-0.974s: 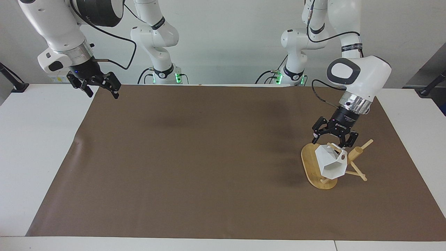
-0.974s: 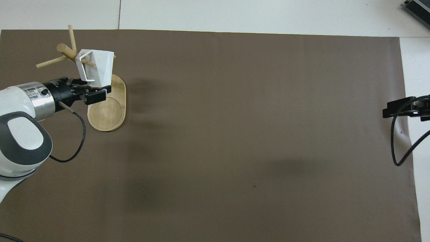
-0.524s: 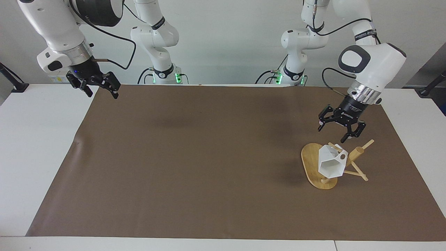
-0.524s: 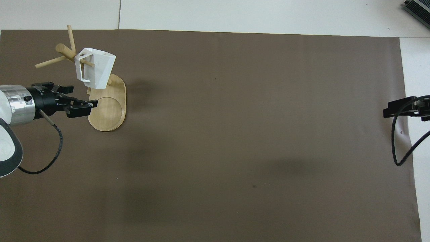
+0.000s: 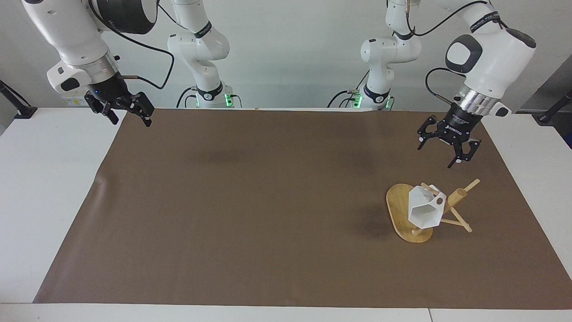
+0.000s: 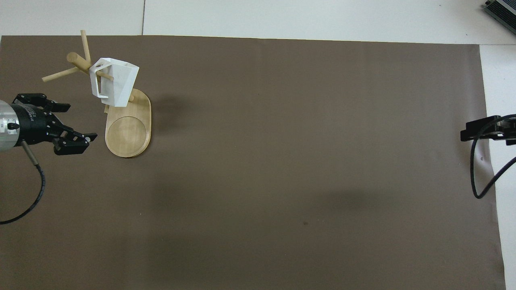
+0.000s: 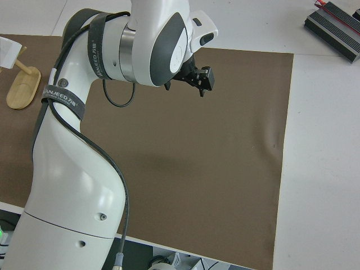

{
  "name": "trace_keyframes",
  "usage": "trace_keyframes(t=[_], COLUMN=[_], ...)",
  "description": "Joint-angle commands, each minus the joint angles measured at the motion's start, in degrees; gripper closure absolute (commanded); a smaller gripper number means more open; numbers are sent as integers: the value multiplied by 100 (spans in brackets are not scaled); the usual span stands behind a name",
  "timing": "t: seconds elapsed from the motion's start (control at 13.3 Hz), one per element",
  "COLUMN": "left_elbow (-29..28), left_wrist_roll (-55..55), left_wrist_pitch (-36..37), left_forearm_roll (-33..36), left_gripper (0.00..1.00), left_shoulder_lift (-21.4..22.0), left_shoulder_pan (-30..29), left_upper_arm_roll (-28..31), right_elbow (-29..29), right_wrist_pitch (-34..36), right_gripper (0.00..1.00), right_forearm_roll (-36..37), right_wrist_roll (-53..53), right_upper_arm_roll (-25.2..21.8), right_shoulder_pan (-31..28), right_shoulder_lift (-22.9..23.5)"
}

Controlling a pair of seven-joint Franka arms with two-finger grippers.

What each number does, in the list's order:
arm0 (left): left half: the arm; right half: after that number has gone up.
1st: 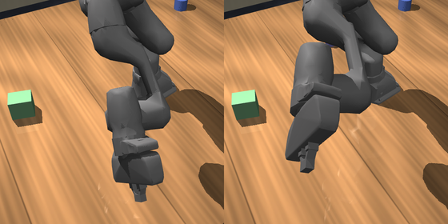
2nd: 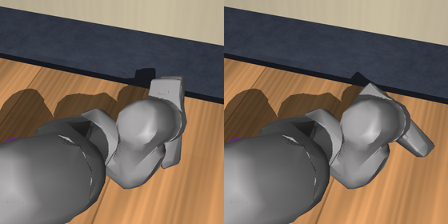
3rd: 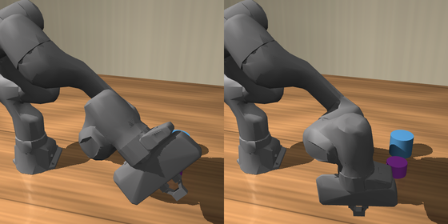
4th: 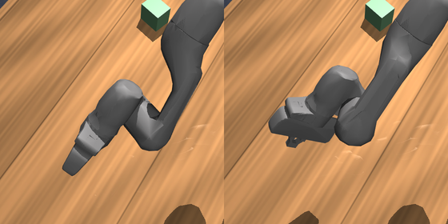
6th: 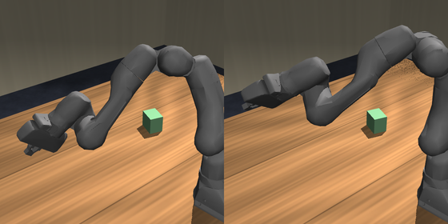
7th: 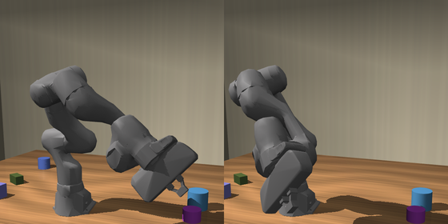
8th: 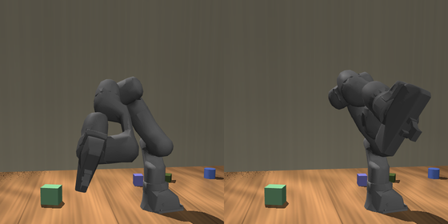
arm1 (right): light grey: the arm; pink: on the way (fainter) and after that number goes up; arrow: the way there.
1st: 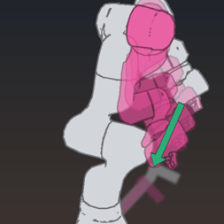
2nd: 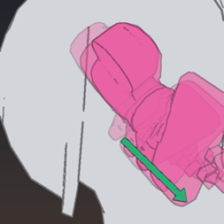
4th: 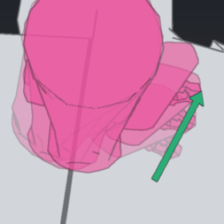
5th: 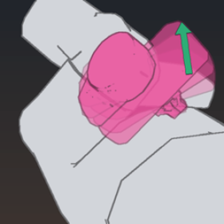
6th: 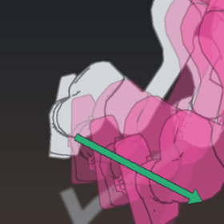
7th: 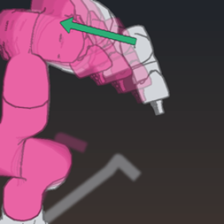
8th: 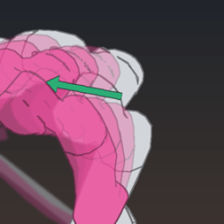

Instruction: Hang cup on rack

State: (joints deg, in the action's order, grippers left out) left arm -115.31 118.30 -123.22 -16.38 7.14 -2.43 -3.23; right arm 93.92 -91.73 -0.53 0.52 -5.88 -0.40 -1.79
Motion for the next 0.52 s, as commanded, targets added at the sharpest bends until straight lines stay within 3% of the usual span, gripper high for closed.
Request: trace_keyframes(t=[0.0, 0.3, 0.45], left_elbow=[368, 763, 931], left_wrist_roll=[-1191, -3518, -4644], left_wrist_pitch=[264, 508, 755], left_forearm_roll=[152, 871, 891], left_gripper=[0, 0, 0], left_shoulder_lift=[-99, -257, -284], left_shoulder_pan=[-161, -144, -144], left_upper_arm_roll=[-29, -29, -29], right_elbow=[4, 13, 21], right_wrist_pitch=[41, 76, 76], right_gripper=[0, 0, 0], right_forearm_roll=[-9, -53, -70], right_wrist_roll=[18, 36, 36], right_upper_arm_roll=[8, 52, 61], right_shoulder_pan=[-39, -22, -13], right_shoulder_lift=[-23, -32, -23])
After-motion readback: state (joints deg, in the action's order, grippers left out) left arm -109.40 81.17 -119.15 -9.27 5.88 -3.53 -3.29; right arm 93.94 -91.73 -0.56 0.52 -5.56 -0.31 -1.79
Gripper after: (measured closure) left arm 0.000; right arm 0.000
